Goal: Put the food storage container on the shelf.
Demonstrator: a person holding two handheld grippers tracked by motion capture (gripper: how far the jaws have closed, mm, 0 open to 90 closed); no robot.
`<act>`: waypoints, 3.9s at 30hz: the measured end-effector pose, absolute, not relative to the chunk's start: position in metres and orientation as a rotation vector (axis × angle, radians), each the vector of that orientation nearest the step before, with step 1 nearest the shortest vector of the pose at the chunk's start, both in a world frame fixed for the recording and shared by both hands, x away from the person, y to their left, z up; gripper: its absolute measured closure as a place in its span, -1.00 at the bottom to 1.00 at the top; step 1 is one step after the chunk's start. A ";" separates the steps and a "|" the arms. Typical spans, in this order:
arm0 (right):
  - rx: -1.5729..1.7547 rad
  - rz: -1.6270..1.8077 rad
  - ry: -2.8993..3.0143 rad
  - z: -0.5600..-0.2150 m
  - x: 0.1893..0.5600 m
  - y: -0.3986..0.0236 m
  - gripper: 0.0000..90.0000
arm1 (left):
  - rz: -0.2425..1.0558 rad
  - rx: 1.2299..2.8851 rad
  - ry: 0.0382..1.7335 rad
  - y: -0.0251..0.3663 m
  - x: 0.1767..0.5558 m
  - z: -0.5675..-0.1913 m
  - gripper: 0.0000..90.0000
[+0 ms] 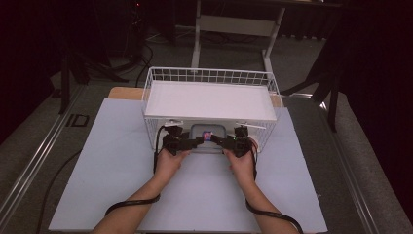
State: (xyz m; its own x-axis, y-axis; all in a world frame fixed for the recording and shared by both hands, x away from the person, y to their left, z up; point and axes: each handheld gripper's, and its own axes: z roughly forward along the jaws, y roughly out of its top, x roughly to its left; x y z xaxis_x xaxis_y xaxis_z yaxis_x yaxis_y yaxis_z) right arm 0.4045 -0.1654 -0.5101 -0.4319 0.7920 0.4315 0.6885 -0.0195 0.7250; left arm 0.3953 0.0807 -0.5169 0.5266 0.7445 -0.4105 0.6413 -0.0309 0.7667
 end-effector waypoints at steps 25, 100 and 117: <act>1.381 1.284 2.134 -0.495 0.384 -0.161 -0.35 | 0.261 1.767 0.985 0.087 0.375 -0.502 -0.67; 1.382 1.207 2.201 -0.517 0.391 -0.107 1.00 | 0.341 1.795 0.885 0.130 0.249 -0.507 -0.95; 1.317 1.235 2.202 -0.512 0.384 -0.105 0.73 | 0.347 1.795 0.885 0.130 0.249 -0.507 -0.95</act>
State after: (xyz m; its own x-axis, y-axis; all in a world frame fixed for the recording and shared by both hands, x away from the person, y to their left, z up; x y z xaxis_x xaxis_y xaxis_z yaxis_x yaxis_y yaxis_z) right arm 0.3836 -0.1051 -0.5124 -0.5382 0.8258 0.1682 0.5741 0.2131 0.7906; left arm 0.2491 0.1302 -0.5068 0.6836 0.7091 -0.1726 0.4033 -0.1699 0.8991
